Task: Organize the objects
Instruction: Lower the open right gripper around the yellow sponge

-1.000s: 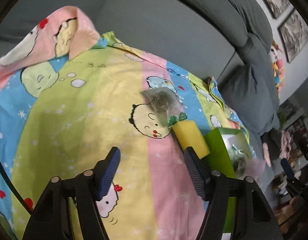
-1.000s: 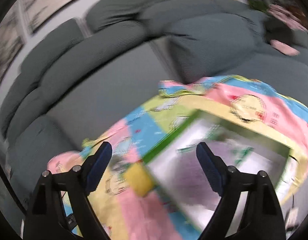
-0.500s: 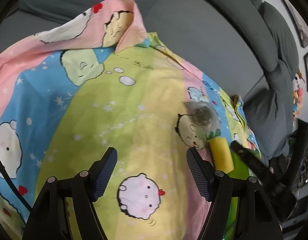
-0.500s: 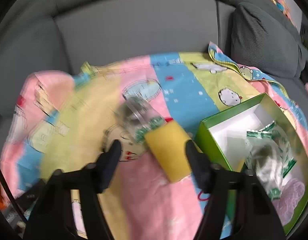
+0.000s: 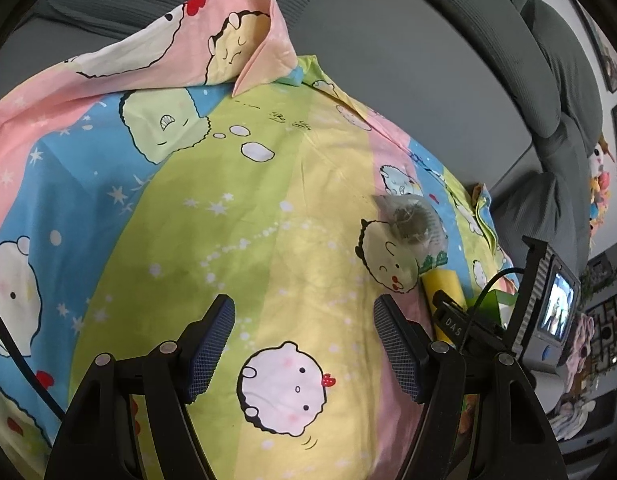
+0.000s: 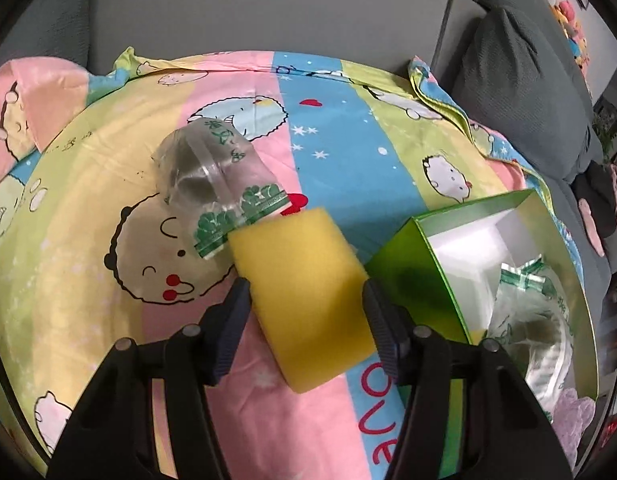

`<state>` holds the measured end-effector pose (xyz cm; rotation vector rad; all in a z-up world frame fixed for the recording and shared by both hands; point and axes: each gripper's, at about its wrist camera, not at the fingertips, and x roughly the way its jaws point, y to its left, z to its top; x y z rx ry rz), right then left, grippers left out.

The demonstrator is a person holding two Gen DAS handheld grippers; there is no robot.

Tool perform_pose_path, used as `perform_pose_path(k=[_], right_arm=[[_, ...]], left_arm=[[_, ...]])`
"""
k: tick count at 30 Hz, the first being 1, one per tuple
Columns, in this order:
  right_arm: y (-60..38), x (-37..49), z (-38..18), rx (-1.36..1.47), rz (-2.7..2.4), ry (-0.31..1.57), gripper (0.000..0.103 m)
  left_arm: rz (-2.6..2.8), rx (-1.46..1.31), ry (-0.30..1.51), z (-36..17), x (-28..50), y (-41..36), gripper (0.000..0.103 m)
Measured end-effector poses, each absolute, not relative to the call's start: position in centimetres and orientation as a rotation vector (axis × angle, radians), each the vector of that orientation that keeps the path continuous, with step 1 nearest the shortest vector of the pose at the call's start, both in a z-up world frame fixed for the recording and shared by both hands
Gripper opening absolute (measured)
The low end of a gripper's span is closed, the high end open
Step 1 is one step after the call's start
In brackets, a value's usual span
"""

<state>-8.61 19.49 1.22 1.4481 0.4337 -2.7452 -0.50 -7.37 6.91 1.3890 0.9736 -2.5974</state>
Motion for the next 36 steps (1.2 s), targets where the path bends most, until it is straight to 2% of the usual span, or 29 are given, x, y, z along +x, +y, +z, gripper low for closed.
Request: perform_pose_path(k=[4,7,11,15,20,24,26,27,30,31,36], right_arm=[[19.3,-8.4,1.1,1.428,-2.724,0.408,0.033],[19.3,-8.1,1.4,1.426,-2.708,0.369,0.026],[19.8,-7.7,2.1,1.410,-2.678,0.244,0.021],[20.2,-6.3,3.8,1.348,-2.561,-0.007,0.018],[18.3,-4.3,4.0,1.375,-2.387,-0.110,0.018],[15.4,-3.4,3.2,1.436,-2.255,-0.101,0.021],[14.5,-3.2,3.0,1.470,-2.165,-0.164,0.022],[14.5,-3.2,3.1,1.471,-2.147,-0.196,0.026],[15.2,-2.9,4.2,1.392,-2.248,-0.192,0.050],[15.6,-2.8,4.6,1.364,-2.273,-0.200,0.054],[19.1,-4.1,4.8,1.343,-2.282,-0.400,0.055]], left_arm=[[-2.594,1.396,0.964,6.9,-0.5,-7.3,0.072],[-2.592,1.400,0.960,6.9,-0.5,-7.2,0.072],[-2.595,1.397,0.963,6.9,-0.5,-7.1,0.072],[-2.593,1.397,0.968,6.9,-0.5,-7.1,0.072],[-2.576,1.397,0.970,6.8,-0.4,-7.2,0.072],[-2.564,1.396,0.974,6.7,-0.3,-7.5,0.072],[-2.555,1.395,0.973,6.6,-0.2,-7.6,0.072],[-2.551,1.391,0.983,6.6,-0.2,-7.8,0.073],[-2.543,1.395,1.004,6.5,-0.1,-8.1,0.073],[-2.538,1.399,0.996,6.4,-0.2,-8.1,0.073],[-2.557,1.495,0.964,5.6,-1.0,-6.8,0.073]])
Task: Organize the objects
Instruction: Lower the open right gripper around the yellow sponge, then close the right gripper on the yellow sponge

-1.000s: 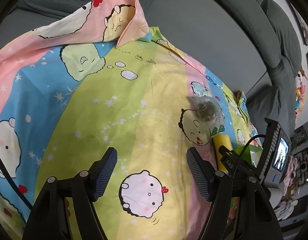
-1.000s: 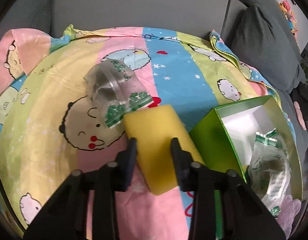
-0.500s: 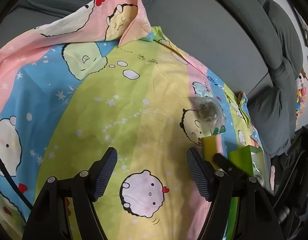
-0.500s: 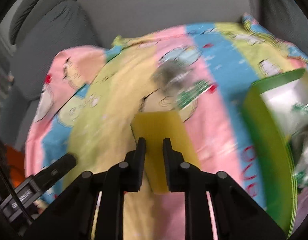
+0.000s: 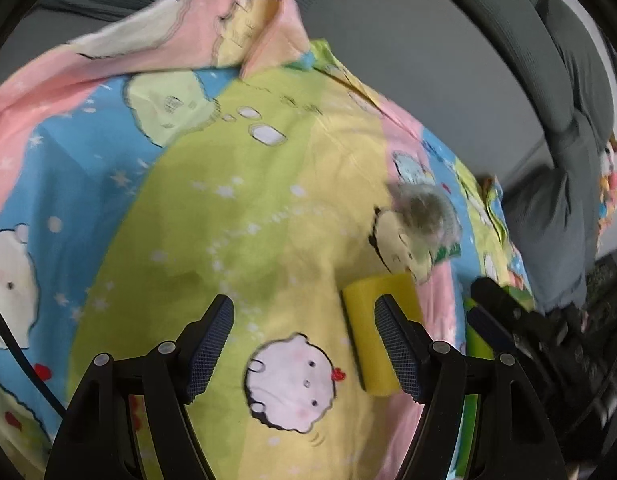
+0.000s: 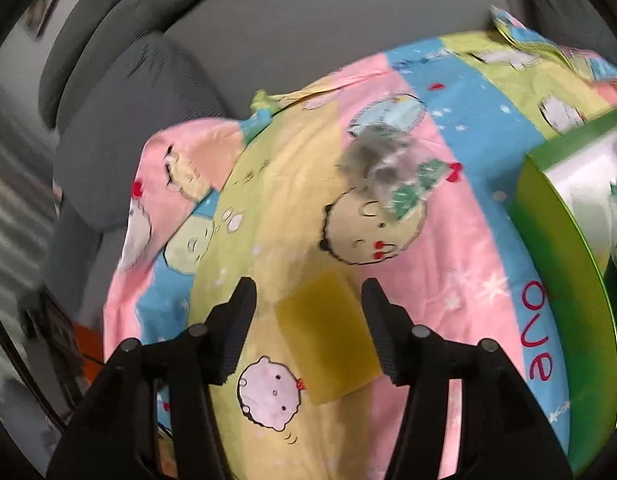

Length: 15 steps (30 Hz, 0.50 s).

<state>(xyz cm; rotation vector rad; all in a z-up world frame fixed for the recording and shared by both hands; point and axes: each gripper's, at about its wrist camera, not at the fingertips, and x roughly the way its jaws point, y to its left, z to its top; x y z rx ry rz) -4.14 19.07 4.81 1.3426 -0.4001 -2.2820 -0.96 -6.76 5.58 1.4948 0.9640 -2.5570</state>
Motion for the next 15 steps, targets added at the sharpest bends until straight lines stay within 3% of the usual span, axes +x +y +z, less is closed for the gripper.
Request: perform_pose_path(k=[2,4,6,11,15], right_arm=[[20.1,-5.0,4.0,1.394,-2.283,-0.448,0.049],[20.9,-5.9,3.0,1.446,-2.264,-0.501,0.024],[21.4,-6.4,2.1,1.486,-2.234,-0.553,0.020],[21.5,-6.5,1.5,1.513,-2.181,-0.583,0.024],[20.6,-6.5,0.8,1.540,-2.114,-0.589,0.043]], left_arm=[[-2.575,1.562,0.983,4.9,-1.5,-6.0,0.073],[-2.569,1.636,1.010,4.2,-2.0,-5.2,0.073],[-2.578,1.671,1.012,3.9,-2.1,-4.4,0.073],[-2.567,1.720,0.931,3.5,-2.5,-2.8,0.073],[-2.573,1.766,0.869,3.0,-2.9,-1.5,0.073]])
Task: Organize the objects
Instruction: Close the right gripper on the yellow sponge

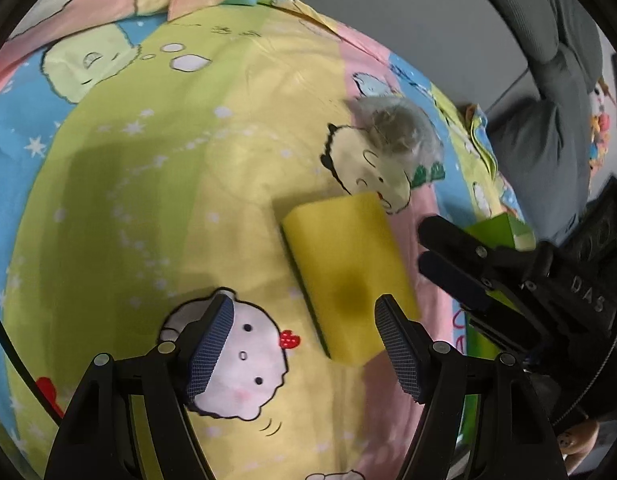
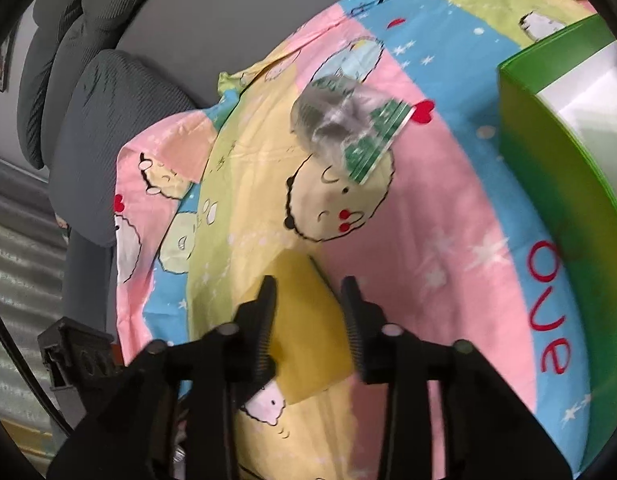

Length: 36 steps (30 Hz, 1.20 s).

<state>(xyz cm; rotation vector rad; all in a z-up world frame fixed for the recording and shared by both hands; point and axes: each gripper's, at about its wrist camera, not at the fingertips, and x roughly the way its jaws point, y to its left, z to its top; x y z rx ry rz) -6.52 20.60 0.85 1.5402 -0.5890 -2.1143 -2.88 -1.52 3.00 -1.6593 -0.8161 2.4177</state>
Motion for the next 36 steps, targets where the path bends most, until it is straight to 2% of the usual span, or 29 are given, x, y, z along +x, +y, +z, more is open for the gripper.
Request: perform_pose_path(k=[1,4,13,20,23,36], right_arm=[[20.4,-6.7,0.6,1.555,-2.100,-0.583,0.047],[19.5,-7.2,-0.7,1.620,-2.056,-0.557,0.047],[19.1,-7.6,-2.3,1.665,-1.991,-0.570,0.047],[18.7,-7.4,-2.1,1.656,-2.002,-0.542,0.044],[18.4,-7.3,-2.1,1.649,-1.980,-0.548,0.041],[18.6,-6.3,-0.7,1.591,-2.008,-0.543,0.043]], left_arm=[[2.426,-1.666,-0.789,3.0,-3.0,-1.2,0.073],[2.456,-1.675,-0.732,3.0,-3.0,-0.4,0.073],[2.475,-1.663,-0.707,3.0,-2.9,0.1,0.073],[2.464,-1.630,-0.701,3.0,-3.3,0.8,0.073],[2.463,-1.619,-0.706,3.2,-3.3,1.1,0.069],[2.527,-1.517,-0.651,4.9,-2.7,1.5,0.067]])
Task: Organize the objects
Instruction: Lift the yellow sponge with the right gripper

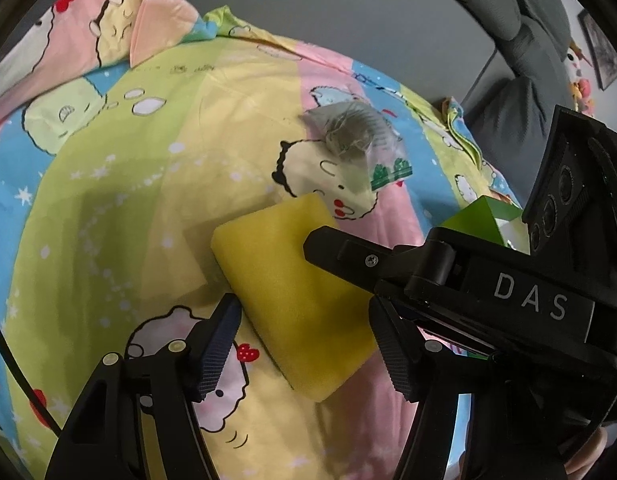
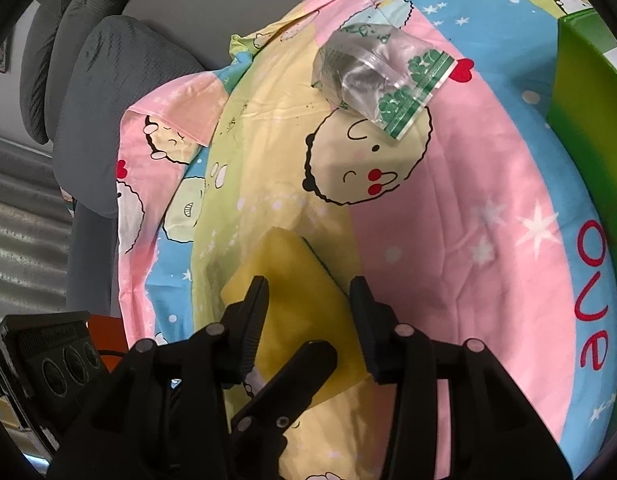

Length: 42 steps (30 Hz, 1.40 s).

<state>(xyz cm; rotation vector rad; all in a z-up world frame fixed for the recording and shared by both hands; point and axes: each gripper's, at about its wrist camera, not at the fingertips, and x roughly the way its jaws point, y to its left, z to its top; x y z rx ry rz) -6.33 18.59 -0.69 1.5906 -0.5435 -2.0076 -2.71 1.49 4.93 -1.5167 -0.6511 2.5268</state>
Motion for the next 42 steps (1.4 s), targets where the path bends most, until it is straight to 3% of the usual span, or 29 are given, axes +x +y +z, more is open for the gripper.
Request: perform_pose_path(k=[42], right_arm=[[23.4,-1.6,8.3,1.228,-2.290,-0.516,0.043]], left_arm=[[2.595,-1.053,-0.488,11.8,0.2,5.9,0.067]])
